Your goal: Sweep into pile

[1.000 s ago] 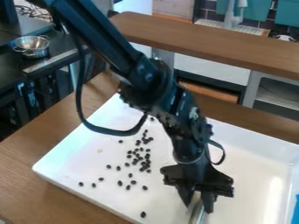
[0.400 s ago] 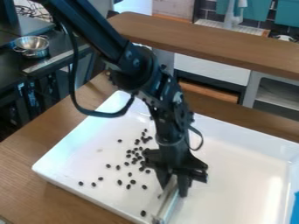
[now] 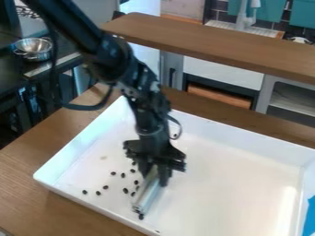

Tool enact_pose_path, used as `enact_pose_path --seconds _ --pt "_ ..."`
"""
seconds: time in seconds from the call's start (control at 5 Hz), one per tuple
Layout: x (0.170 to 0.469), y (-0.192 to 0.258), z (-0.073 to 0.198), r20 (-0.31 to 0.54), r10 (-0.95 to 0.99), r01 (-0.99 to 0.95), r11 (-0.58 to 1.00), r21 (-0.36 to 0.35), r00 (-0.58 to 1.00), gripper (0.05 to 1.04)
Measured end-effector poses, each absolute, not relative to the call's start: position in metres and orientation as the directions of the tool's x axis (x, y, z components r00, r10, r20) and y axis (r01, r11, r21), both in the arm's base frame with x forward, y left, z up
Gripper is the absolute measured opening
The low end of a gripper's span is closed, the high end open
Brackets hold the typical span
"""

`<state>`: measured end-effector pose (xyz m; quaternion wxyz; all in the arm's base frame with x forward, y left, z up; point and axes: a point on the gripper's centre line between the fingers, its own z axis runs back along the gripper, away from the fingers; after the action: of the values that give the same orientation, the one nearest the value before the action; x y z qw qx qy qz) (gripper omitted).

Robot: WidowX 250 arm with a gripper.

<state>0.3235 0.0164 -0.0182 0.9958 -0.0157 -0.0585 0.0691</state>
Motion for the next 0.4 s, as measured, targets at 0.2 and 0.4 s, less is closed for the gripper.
enact_pose_path --seconds 0.2,0.4 --pt "0.313 0.050 -0.018 0.083 0.142 -0.140 0.990 -0.032 0.986 0.381" --pt "0.305 0.079 -0.017 0.047 0.154 -0.153 0.988 -0.029 0.987 0.381"
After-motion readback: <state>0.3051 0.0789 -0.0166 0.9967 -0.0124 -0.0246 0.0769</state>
